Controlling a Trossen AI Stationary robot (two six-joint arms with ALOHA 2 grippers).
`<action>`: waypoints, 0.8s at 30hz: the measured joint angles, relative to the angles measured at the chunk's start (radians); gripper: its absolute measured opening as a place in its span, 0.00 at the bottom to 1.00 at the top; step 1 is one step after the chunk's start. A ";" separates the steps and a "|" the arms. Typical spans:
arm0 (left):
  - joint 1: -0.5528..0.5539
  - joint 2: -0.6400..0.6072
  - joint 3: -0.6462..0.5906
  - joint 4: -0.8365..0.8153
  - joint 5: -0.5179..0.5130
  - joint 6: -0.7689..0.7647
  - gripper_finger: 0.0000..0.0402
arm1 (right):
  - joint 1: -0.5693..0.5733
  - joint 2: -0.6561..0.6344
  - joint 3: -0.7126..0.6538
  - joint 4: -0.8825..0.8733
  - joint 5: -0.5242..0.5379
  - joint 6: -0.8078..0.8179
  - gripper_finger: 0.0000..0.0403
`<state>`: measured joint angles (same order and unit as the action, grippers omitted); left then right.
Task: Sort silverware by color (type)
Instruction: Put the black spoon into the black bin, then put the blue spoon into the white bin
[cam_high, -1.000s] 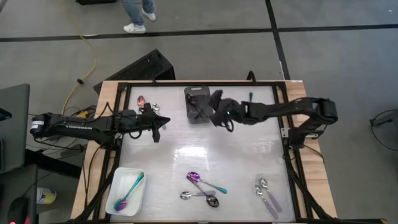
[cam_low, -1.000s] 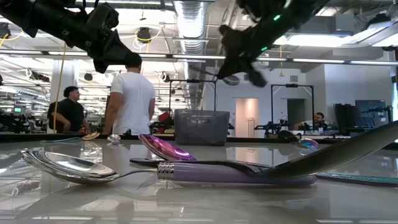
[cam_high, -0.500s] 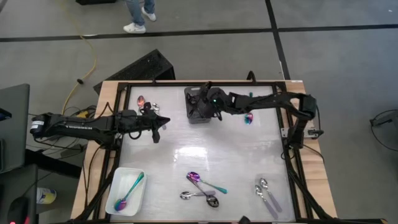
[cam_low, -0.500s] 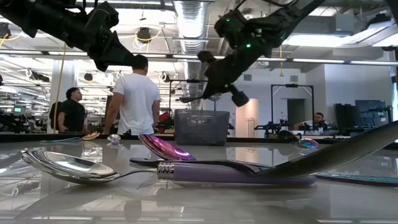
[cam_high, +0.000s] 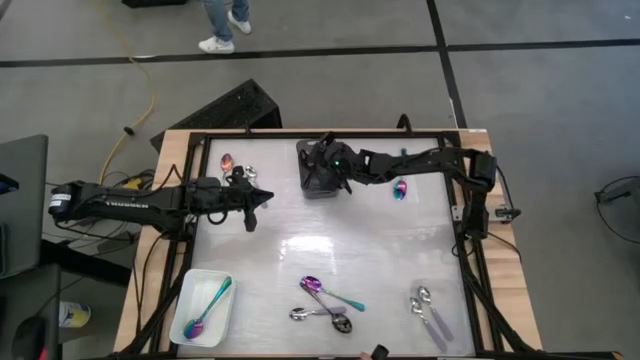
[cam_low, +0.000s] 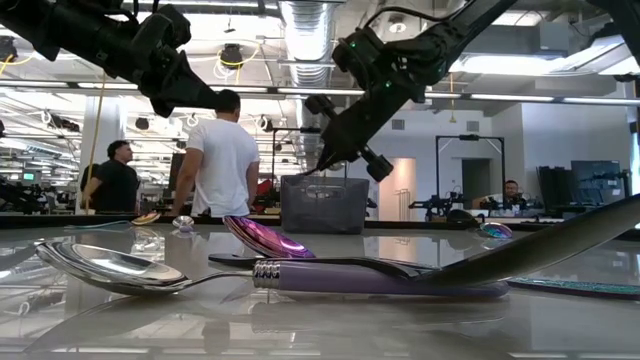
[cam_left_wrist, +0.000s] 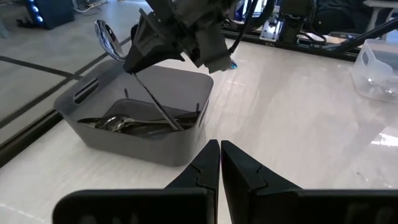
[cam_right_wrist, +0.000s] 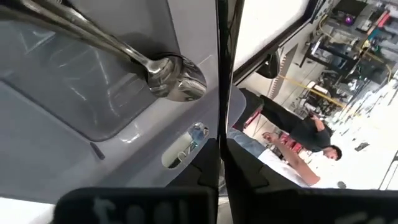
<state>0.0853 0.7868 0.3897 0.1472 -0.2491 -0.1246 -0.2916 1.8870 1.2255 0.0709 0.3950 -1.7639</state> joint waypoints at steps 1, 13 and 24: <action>0.000 0.000 0.000 0.000 0.000 0.000 0.00 | 0.003 0.000 0.000 -0.003 0.000 0.018 0.10; 0.000 0.000 0.000 0.001 0.000 0.019 0.00 | 0.027 0.000 0.000 -0.024 0.005 0.109 0.19; 0.000 0.000 0.000 0.001 0.000 0.028 0.00 | 0.024 -0.040 -0.001 -0.059 0.102 0.167 0.29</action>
<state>0.0856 0.7868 0.3897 0.1478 -0.2493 -0.0968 -0.2676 1.8466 1.2243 0.0121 0.4975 -1.5966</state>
